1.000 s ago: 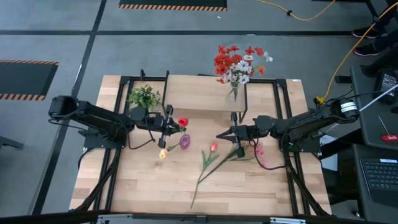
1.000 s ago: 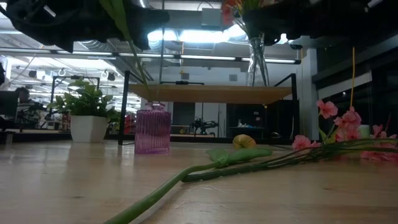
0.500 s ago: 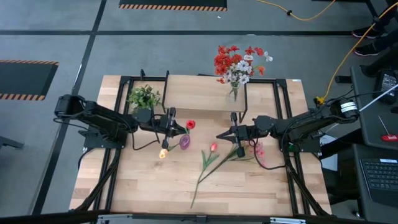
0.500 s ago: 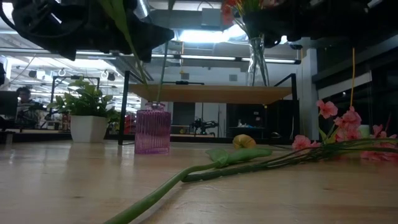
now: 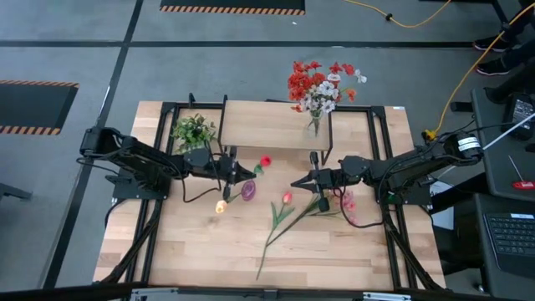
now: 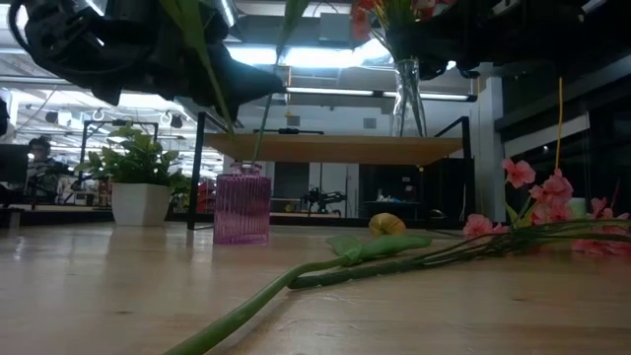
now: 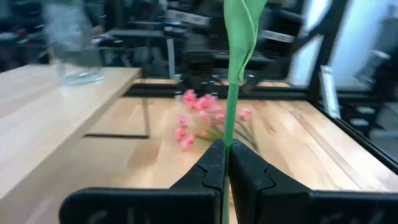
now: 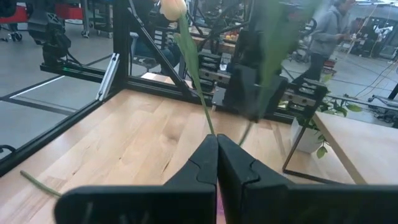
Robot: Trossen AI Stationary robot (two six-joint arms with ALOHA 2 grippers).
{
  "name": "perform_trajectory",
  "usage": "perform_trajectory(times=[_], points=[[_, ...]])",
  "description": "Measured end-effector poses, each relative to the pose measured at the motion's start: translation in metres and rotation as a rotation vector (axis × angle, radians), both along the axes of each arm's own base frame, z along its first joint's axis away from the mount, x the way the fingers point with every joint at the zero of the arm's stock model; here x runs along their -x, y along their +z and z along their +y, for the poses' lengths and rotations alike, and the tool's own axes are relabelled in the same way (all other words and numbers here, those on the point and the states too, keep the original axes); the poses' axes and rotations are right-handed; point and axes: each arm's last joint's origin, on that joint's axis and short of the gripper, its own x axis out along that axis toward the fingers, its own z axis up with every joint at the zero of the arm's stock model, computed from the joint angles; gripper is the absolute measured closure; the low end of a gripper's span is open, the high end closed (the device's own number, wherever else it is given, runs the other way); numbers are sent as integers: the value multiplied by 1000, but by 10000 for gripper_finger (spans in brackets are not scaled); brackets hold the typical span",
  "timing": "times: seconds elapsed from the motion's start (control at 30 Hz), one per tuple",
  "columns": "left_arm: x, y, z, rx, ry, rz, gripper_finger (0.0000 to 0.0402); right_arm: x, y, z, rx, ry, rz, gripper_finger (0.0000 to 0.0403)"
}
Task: Pick and place flowers into a vace then onto a shelf
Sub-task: Put the red flower into the purple vase
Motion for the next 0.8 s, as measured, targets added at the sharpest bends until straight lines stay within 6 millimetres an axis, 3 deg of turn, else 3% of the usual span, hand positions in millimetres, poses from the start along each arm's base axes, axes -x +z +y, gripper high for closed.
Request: perform_trajectory(times=[0.8], points=[[1, -6, -15, -5, 31, 61, 392, 0, -2, 0, -40, -4, 30, 399]])
